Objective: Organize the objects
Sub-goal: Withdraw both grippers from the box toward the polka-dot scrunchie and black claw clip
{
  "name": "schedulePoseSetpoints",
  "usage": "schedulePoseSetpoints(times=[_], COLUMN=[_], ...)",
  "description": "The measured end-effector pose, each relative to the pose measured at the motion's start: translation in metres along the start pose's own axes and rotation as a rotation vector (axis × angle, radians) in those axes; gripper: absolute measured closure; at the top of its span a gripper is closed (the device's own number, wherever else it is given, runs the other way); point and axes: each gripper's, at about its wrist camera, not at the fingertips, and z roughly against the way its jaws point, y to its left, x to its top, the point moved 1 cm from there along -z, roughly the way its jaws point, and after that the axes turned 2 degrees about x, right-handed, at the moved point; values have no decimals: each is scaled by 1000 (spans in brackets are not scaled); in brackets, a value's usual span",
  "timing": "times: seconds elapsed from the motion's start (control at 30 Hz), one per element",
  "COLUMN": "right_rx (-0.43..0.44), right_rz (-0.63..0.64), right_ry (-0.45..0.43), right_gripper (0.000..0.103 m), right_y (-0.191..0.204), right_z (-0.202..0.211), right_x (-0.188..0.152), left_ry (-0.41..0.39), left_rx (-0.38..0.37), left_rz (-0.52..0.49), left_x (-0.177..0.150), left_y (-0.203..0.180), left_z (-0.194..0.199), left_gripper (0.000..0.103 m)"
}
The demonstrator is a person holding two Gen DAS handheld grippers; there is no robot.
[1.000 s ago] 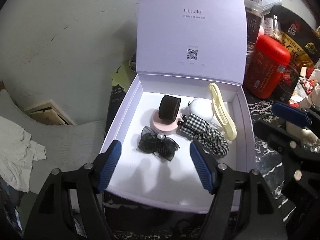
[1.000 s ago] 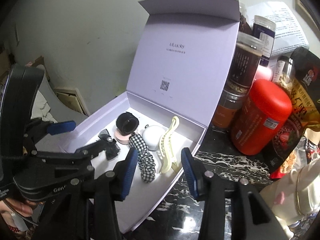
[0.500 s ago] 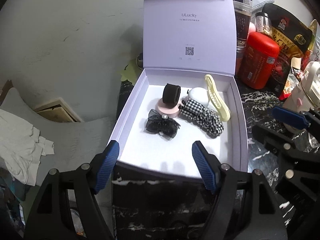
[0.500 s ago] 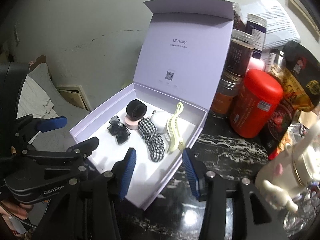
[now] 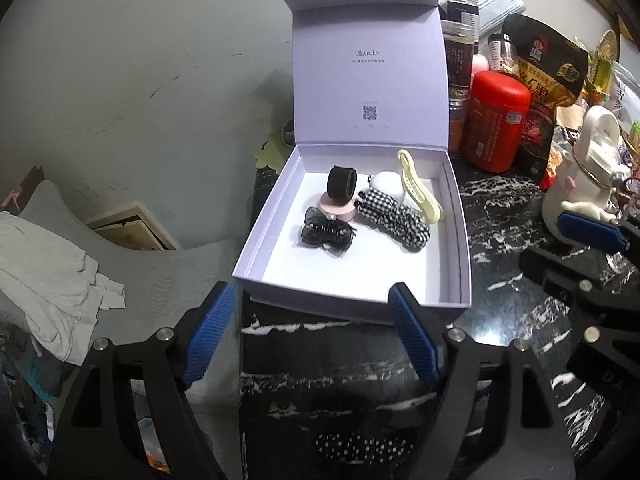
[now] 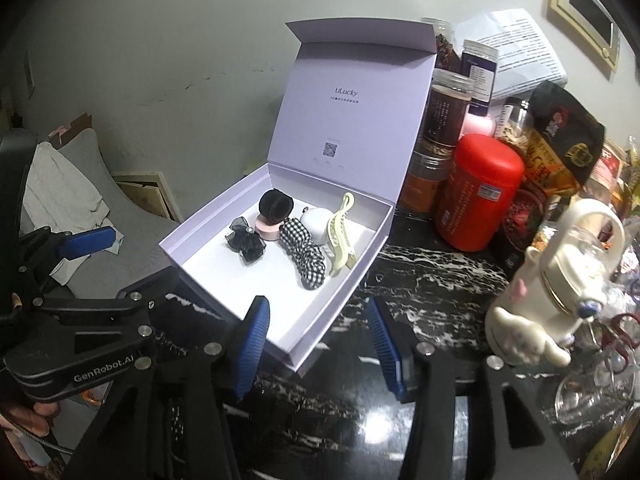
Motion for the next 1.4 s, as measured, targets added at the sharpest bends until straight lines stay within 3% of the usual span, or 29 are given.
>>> schedulePoseSetpoints(times=[0.5,1.03,1.27,1.4], right_rx=[-10,-13,32,53], right_rz=[-30,-44,-59,-53], right_ry=[76,177,177,173], right_gripper=[48,48,48,48], right_y=[7,18,23,29], right_z=[10,-1,-2,-2], right_x=[-61,-118,-126,-125], left_ry=[68,182,203,214], left_rx=[-28,-148,-209,-202], left_rz=[-38,-37,-2,-7], left_x=[-57,-112,-123,-127], left_y=[-16,-35,-31,-26], left_z=[0,-25,-30,-32], left_gripper=[24,24,24,24])
